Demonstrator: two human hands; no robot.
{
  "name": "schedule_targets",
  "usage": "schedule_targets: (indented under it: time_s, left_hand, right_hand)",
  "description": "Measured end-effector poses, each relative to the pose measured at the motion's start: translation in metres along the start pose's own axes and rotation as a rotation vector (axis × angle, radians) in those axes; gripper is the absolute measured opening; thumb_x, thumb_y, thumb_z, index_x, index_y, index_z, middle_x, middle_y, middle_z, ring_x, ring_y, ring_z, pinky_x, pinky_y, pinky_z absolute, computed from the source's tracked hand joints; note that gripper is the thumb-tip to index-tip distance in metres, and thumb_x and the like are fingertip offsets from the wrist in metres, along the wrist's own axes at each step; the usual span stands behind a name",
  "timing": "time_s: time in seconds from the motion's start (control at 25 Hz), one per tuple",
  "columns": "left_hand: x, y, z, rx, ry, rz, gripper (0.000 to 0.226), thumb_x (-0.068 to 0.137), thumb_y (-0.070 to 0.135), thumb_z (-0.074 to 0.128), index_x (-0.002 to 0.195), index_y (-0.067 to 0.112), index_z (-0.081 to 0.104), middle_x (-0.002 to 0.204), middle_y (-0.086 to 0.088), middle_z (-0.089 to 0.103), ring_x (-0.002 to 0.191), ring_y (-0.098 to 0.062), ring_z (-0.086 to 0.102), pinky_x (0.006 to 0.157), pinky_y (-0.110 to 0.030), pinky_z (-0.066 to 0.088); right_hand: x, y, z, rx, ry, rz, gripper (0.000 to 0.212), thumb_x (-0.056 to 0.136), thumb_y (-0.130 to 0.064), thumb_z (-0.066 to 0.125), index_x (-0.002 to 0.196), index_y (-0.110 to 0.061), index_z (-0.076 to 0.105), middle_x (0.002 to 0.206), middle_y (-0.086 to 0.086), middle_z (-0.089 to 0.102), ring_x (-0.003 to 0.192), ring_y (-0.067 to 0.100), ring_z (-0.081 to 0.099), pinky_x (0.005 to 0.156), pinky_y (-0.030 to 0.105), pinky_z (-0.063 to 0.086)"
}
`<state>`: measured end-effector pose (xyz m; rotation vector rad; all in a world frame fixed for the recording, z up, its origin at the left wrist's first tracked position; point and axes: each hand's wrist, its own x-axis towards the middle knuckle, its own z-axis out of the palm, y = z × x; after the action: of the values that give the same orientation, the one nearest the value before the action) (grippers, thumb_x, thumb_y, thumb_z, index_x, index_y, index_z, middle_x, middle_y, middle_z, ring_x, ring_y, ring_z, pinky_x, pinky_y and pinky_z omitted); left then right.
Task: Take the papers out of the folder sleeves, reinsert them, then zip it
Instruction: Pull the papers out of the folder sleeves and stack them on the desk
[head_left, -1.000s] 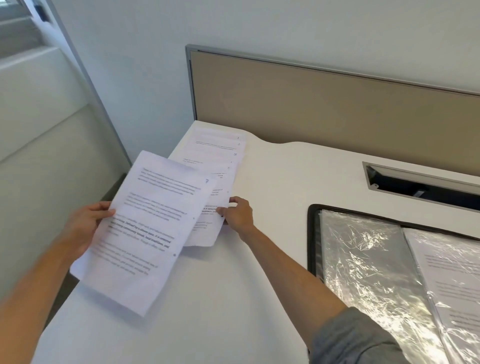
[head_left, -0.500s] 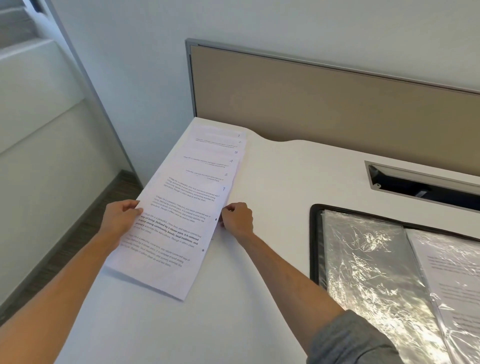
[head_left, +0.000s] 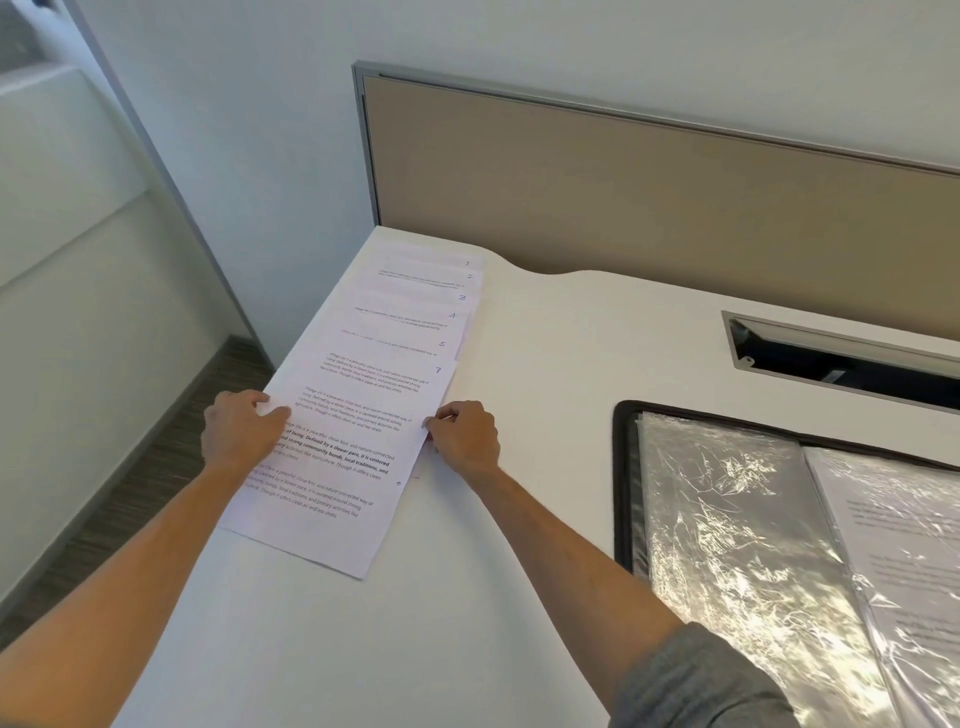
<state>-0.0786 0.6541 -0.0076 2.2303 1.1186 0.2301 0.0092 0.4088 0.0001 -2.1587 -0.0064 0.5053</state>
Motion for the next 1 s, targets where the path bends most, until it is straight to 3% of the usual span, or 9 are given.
schedule_targets:
  time_s: [0.16,0.32,0.48,0.6,0.76,1.0]
  left_hand:
    - [-0.002,-0.004,0.002,0.100,0.007,-0.012,0.048,0.087,0.035,0.070,0.126,0.009,0.061,0.135,-0.019,0.049,0.125,-0.037,0.044,0.101,-0.055,0.039]
    - [-0.005,0.003,0.003,0.103,0.059,0.010,0.038,0.087,0.030,0.071,0.120,0.010,0.066,0.136,-0.018,0.050,0.129,-0.036,0.038,0.104,-0.056,0.034]
    - [0.000,0.004,0.006,0.031,0.115,-0.010,0.028,0.088,0.024,0.070,0.112,0.012,0.069,0.128,-0.015,0.057,0.122,-0.033,0.046,0.100,-0.054,0.041]
    - [0.008,0.008,0.006,-0.069,0.133,-0.020,0.020,0.088,0.022,0.070,0.105,0.013,0.072,0.117,-0.010,0.066,0.103,-0.031,0.061,0.091,-0.052,0.051]
    - [0.016,0.014,0.006,-0.130,0.109,-0.030,0.014,0.085,0.020,0.071,0.098,0.015,0.073,0.099,-0.008,0.072,0.094,-0.028,0.066,0.091,-0.052,0.052]
    - [0.013,0.008,0.009,-0.123,0.068,-0.050,0.015,0.085,0.016,0.070,0.100,0.014,0.073,0.095,-0.005,0.071,0.090,-0.026,0.064,0.090,-0.046,0.052]
  right_hand:
    - [0.001,-0.004,0.000,-0.051,0.020,-0.003,0.010,0.081,-0.025,0.065,0.086,-0.019,0.072,0.085,-0.001,0.073,0.082,0.023,0.067,0.068,0.026,0.046]
    - [0.006,-0.009,0.001,-0.041,0.040,0.031,0.013,0.078,-0.022,0.064,0.084,-0.012,0.071,0.085,0.004,0.073,0.073,0.024,0.063,0.064,0.027,0.045]
    - [0.012,-0.013,-0.002,-0.010,0.041,0.039,0.011,0.079,-0.020,0.063,0.083,-0.013,0.070,0.083,0.001,0.072,0.074,0.023,0.064,0.063,0.026,0.045]
    - [0.017,-0.017,-0.006,0.007,0.037,0.033,0.008,0.080,-0.021,0.063,0.082,-0.017,0.070,0.084,-0.002,0.072,0.078,0.023,0.065,0.064,0.025,0.043]
    - [0.024,-0.018,-0.010,0.003,0.045,0.043,0.010,0.080,-0.021,0.066,0.088,-0.016,0.070,0.084,-0.003,0.069,0.082,0.023,0.066,0.067,0.027,0.047]
    - [0.025,-0.010,-0.008,-0.042,0.091,-0.026,0.038,0.076,-0.030,0.076,0.109,-0.021,0.060,0.104,-0.002,0.068,0.097,0.023,0.063,0.079,0.032,0.049]
